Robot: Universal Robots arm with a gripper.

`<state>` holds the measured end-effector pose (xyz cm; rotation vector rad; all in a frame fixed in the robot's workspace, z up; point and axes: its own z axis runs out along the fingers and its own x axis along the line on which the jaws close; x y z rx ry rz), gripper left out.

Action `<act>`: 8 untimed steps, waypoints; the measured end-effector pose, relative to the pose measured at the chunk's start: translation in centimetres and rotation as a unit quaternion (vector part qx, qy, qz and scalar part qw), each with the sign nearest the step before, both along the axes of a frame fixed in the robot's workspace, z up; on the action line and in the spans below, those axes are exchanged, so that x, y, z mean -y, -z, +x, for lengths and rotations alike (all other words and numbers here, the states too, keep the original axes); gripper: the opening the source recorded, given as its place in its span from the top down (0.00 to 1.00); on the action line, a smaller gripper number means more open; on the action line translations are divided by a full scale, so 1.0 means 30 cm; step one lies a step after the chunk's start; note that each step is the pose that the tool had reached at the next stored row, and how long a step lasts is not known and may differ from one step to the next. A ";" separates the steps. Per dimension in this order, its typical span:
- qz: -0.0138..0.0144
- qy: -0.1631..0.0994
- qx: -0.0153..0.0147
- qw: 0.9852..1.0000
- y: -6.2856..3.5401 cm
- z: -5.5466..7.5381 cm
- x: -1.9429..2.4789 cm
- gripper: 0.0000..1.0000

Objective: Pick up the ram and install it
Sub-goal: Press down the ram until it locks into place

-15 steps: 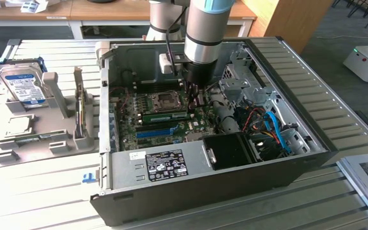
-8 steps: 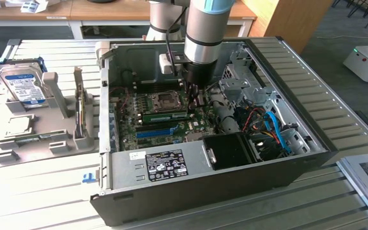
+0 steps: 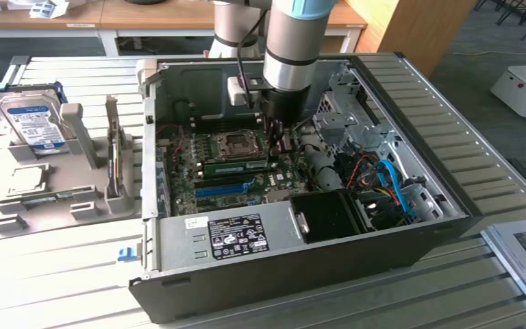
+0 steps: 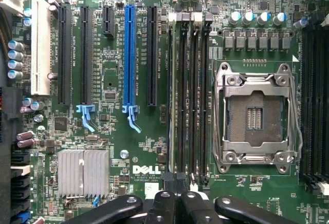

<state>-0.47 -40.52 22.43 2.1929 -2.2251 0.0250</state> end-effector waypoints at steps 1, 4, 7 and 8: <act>0.000 0.000 0.000 1.000 -0.004 0.000 0.000 0.90; 0.000 0.000 -0.002 1.000 -0.018 0.000 0.000 0.90; 0.000 0.000 -0.003 1.000 -0.034 0.000 0.000 0.90; 0.000 0.000 -0.004 1.000 -0.039 0.000 0.000 0.90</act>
